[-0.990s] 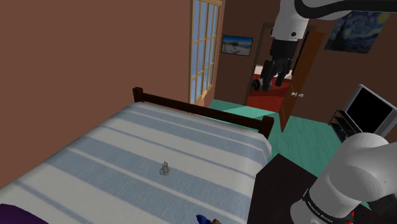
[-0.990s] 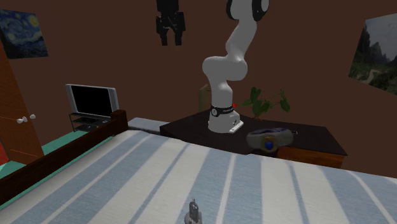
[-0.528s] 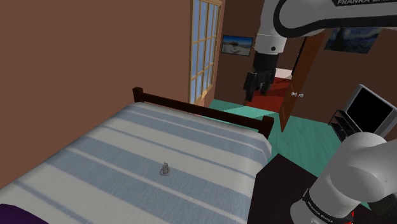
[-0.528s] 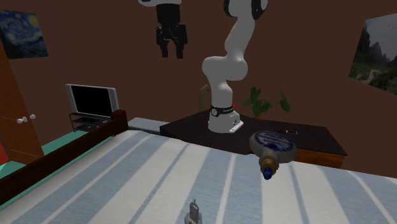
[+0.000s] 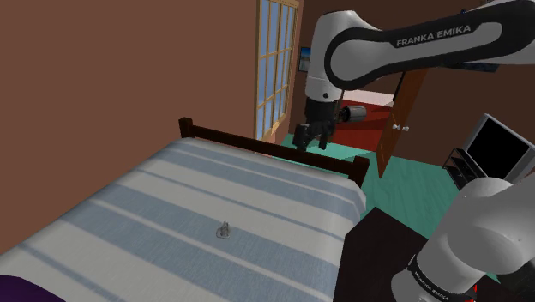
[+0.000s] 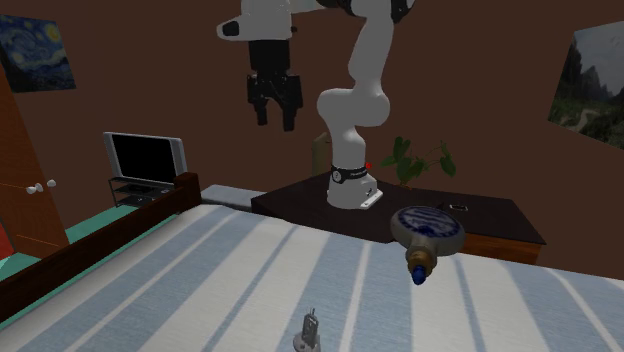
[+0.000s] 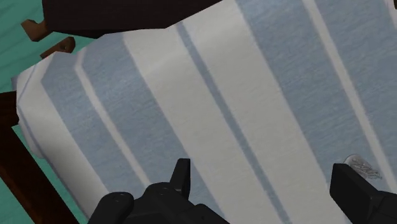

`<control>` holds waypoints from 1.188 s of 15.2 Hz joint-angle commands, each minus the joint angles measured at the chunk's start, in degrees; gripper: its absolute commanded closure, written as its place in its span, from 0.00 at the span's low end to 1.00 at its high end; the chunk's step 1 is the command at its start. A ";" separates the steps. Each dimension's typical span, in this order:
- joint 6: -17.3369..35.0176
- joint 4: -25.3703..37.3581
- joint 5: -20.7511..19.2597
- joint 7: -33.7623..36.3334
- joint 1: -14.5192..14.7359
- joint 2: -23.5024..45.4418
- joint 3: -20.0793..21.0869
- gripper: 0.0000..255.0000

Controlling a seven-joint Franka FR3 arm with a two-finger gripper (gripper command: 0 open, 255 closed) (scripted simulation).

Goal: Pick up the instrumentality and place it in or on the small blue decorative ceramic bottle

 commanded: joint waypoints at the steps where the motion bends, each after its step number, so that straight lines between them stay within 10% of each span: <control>1: 3.25 -0.34 0.33 1.41 0.49 2.69 1.52 0.00; 18: 23.49 13.05 -9.68 19.42 4.70 36.85 11.78 0.00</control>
